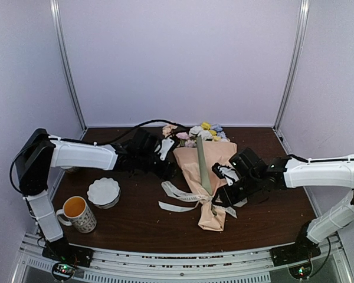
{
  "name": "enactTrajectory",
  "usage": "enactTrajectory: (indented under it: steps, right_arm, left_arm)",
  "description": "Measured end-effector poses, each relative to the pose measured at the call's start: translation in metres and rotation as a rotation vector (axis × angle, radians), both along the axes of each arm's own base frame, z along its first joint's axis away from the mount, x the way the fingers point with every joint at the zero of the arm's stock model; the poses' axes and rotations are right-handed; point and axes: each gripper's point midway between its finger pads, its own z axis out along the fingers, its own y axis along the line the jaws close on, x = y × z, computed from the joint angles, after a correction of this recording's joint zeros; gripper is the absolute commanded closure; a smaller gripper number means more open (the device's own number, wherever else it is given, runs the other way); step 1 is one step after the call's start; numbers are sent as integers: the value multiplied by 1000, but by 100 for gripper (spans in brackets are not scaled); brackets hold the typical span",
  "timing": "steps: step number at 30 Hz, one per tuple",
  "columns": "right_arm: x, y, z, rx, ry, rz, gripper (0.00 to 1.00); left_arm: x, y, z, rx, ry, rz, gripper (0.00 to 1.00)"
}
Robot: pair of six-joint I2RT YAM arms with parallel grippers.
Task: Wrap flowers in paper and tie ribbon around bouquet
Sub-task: Adjust the ribbon on the folded bouquet.
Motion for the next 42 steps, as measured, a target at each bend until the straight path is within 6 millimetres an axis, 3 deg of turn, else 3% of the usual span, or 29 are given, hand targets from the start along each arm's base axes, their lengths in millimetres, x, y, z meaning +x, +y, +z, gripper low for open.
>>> enactTrajectory:
  steps: [3,6,11,16,23,29,32,35,37,40,42]
  right_arm:
    - [-1,0,-5,-14,5,8,83]
    - [-3,1,-10,-21,26,16,100]
    - [-8,4,-8,-2,42,26,100]
    - [-12,5,17,64,18,31,100]
    - [-31,-10,36,125,35,3,100]
    - [-44,-26,48,131,39,-17,98]
    - [-48,-34,39,107,56,-32,87]
    - [-50,-38,26,67,88,-46,84]
    - [-49,-39,19,39,98,-56,77]
    - [-44,-43,13,-12,99,-80,73]
    - [-39,-43,14,-31,89,-89,71]
  left_arm:
    - [2,-38,7,3,-38,-77,32]
    - [-3,-67,1,12,-44,-137,32]
    - [-3,-85,-25,68,-13,-175,32]
    - [16,-97,-42,112,-5,-160,32]
    - [23,-101,-65,172,20,-159,33]
    - [22,-98,-72,194,32,-160,33]
    - [22,-97,-72,196,33,-160,33]
    - [22,-97,-72,197,33,-161,32]
    - [22,-97,-71,199,27,-163,29]
    - [20,-90,-62,205,9,-162,24]
    - [15,-82,-45,204,-14,-165,23]
